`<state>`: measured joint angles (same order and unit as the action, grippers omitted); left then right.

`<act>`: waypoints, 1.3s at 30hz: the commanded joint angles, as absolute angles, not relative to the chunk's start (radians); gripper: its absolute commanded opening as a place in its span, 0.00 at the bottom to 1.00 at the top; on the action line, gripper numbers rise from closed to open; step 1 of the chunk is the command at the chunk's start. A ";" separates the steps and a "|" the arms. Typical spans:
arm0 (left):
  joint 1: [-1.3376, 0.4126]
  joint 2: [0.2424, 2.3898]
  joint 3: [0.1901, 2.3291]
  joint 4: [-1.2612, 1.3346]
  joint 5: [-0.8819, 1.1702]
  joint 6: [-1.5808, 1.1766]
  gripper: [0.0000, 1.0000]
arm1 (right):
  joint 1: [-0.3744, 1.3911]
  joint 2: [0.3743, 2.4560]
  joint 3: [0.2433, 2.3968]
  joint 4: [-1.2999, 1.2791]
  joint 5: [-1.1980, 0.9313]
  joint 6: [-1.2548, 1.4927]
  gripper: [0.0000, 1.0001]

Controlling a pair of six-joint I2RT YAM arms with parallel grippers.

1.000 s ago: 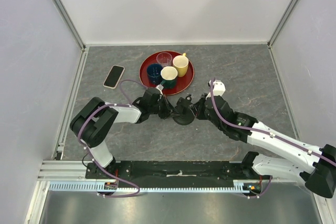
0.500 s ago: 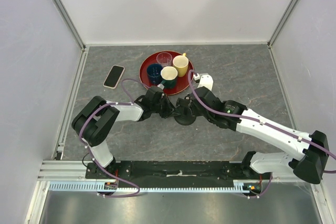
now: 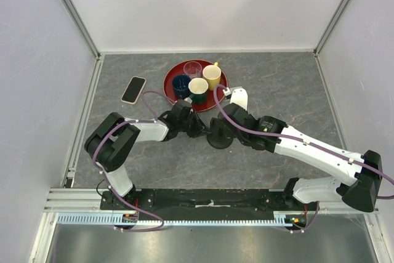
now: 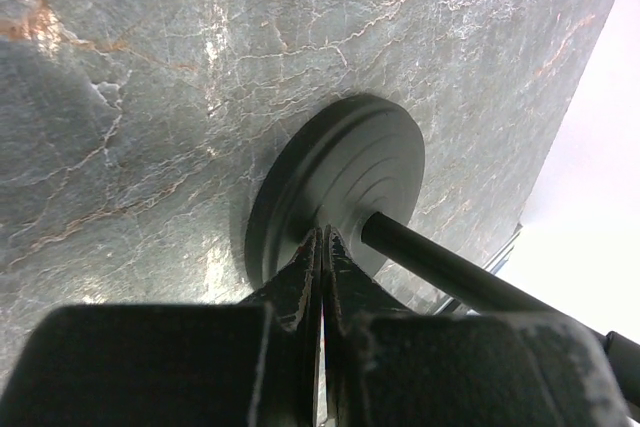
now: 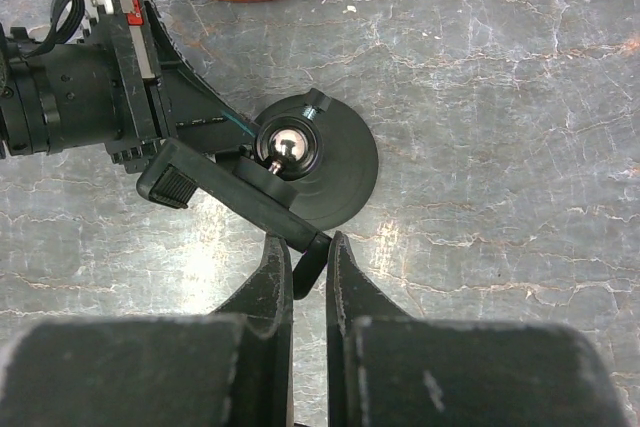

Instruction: Place the phone on the phone stand

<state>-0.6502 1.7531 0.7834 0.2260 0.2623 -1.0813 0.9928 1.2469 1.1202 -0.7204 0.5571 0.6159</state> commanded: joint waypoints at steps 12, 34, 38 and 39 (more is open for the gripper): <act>-0.635 1.464 0.644 0.114 0.210 -0.950 0.54 | 0.996 1.080 1.062 -0.560 0.559 0.575 0.73; -0.005 1.464 1.153 -0.583 0.084 -0.704 0.97 | 0.996 0.876 0.871 -0.453 0.413 0.459 0.80; 0.179 1.643 1.236 -0.402 0.178 -0.773 0.98 | 0.994 0.781 0.856 -0.466 0.410 0.466 0.81; 0.190 1.675 1.249 -0.352 0.164 -0.776 0.98 | 0.996 0.763 0.848 -0.471 0.397 0.471 0.80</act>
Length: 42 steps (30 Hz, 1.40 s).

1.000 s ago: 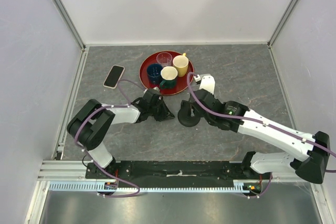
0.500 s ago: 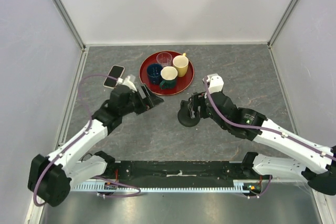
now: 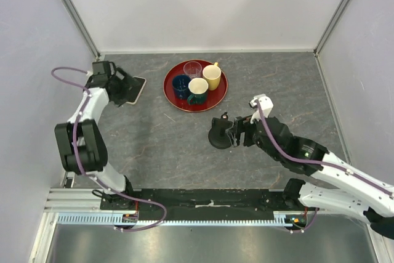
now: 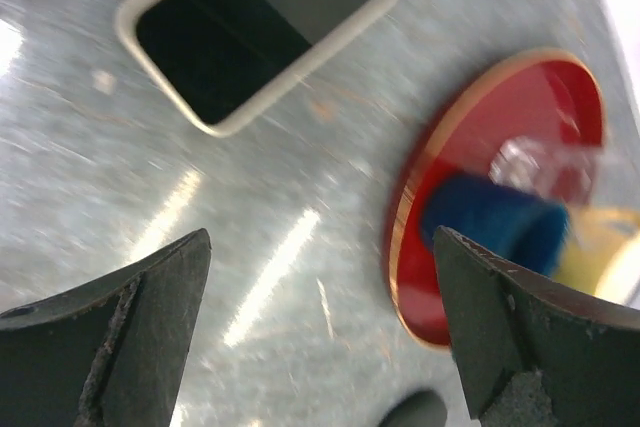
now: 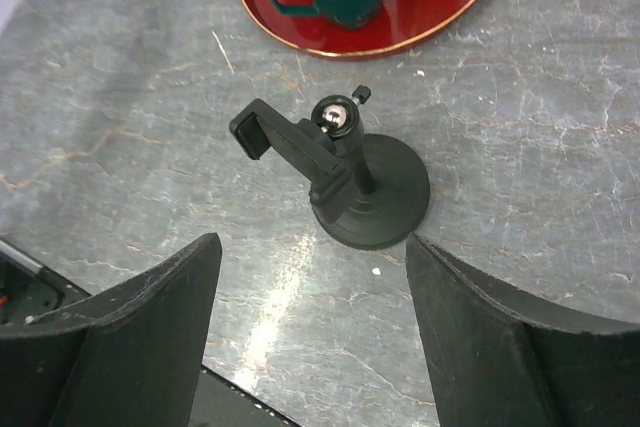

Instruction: Place the phone on the phone stand

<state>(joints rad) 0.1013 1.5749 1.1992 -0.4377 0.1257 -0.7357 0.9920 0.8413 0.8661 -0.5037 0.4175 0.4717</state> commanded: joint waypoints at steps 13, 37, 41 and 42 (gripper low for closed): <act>0.253 2.276 1.920 -0.581 0.105 -0.525 1.00 | 0.994 0.543 0.862 -0.607 0.425 0.483 0.83; 0.180 2.125 1.698 -0.669 0.172 -0.566 1.00 | 0.994 0.581 0.856 -0.532 0.350 0.482 0.83; 0.123 2.103 1.680 -0.692 0.078 -0.520 1.00 | 0.994 0.568 0.845 -0.528 0.348 0.485 0.83; 0.112 2.103 1.681 -0.709 0.040 -0.514 1.00 | 0.996 0.568 0.844 -0.528 0.348 0.485 0.83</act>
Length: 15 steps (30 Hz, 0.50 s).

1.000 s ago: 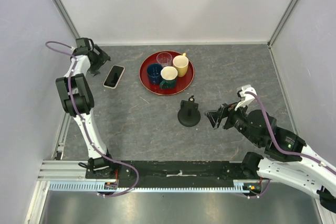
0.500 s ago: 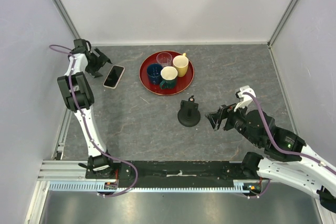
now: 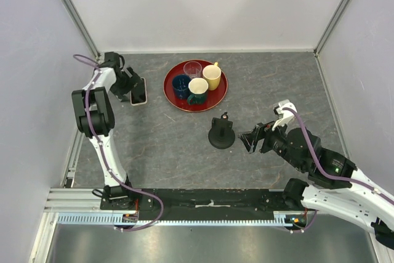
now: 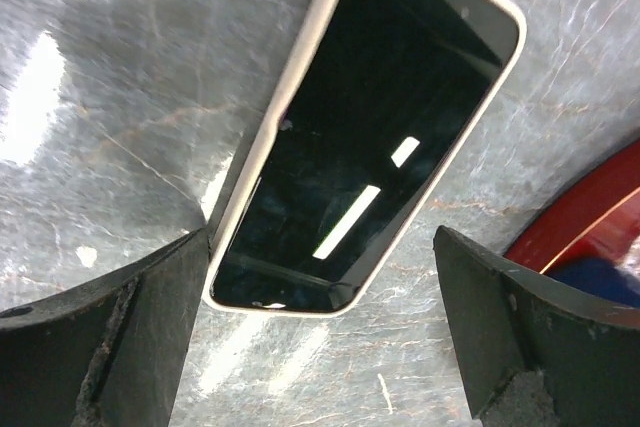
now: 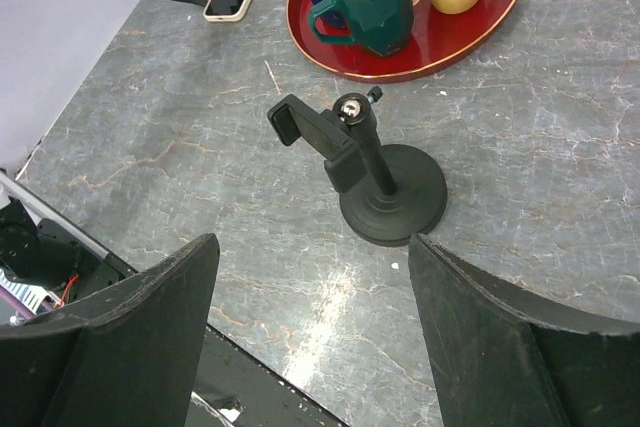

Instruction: Place the phone on the phone stand

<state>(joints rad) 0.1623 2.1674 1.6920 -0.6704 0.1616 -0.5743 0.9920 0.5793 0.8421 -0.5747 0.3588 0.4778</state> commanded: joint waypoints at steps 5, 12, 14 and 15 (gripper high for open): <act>0.063 2.069 1.617 -0.687 0.021 -0.491 1.00 | 0.994 0.558 0.845 -0.534 0.345 0.483 0.83; 0.009 2.023 1.572 -0.669 -0.128 -0.420 1.00 | 0.994 0.566 0.833 -0.532 0.347 0.483 0.83; -0.029 2.031 1.589 -0.682 -0.159 -0.407 1.00 | 0.994 0.571 0.830 -0.529 0.342 0.485 0.84; -0.029 2.052 1.603 -0.695 -0.187 -0.413 1.00 | 0.994 0.571 0.830 -0.526 0.339 0.485 0.83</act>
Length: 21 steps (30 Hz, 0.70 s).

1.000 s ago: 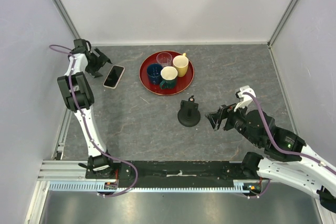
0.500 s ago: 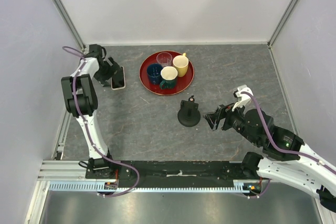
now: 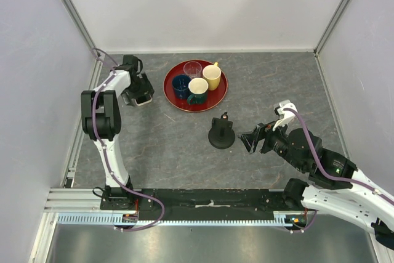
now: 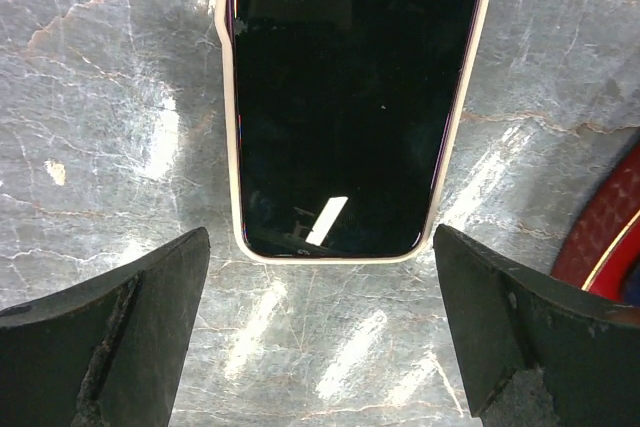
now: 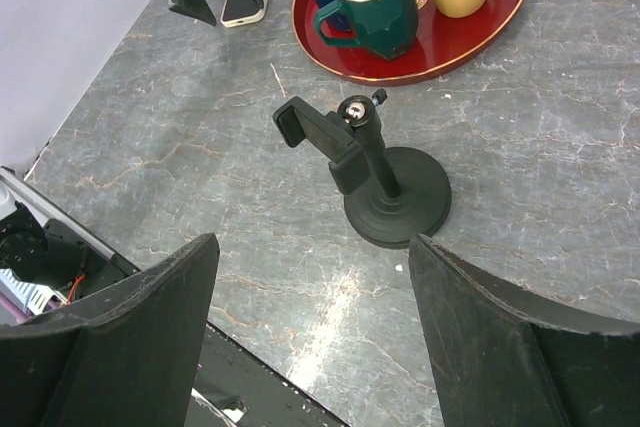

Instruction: Place the phone on the phone stand

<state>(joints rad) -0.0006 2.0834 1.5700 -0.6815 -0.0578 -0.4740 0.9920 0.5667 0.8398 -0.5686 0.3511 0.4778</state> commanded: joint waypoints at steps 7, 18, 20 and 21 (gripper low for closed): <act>-0.052 2.192 1.799 -0.842 -0.242 -0.431 1.00 | 0.994 0.575 0.834 -0.526 0.344 0.483 0.83; -0.058 2.376 2.077 -1.012 -0.285 -0.426 1.00 | 0.994 0.578 0.827 -0.523 0.348 0.483 0.84; -0.057 2.388 2.100 -1.023 -0.288 -0.416 1.00 | 0.994 0.575 0.825 -0.523 0.353 0.482 0.84; -0.055 2.402 2.111 -1.035 -0.290 -0.414 1.00 | 0.994 0.575 0.825 -0.523 0.351 0.482 0.84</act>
<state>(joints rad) -0.0566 2.3688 2.0403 -0.9699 -0.2527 -0.4511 0.9920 0.5797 0.8330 -0.5591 0.3450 0.4778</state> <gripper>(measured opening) 0.995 0.836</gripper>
